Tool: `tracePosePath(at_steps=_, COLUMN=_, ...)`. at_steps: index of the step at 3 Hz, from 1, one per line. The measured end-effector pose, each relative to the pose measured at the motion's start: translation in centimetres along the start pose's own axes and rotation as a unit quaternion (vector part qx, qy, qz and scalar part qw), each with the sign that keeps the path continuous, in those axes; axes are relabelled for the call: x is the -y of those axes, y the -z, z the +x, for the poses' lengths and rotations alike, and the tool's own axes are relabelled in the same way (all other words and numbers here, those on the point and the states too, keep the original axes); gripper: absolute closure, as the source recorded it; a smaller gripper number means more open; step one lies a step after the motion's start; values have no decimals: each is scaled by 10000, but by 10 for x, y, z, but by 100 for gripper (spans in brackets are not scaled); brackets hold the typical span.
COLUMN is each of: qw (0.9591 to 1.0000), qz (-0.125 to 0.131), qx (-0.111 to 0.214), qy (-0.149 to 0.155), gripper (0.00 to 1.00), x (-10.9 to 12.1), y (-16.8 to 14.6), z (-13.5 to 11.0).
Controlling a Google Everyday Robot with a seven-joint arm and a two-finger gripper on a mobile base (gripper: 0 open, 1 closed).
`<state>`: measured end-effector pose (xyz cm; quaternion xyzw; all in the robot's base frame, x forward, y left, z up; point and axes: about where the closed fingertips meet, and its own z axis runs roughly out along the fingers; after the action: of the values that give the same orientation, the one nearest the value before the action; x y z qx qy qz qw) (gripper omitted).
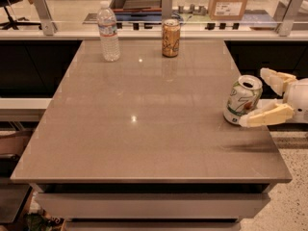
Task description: Move 7up can near orange can
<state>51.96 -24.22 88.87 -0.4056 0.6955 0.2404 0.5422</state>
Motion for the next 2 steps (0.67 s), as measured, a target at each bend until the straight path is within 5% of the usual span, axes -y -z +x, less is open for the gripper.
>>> tracePosePath(at_steps=2, qw=9970, qz=-27, qx=766, qy=-119, gripper=0, x=-9, y=-6, z=10)
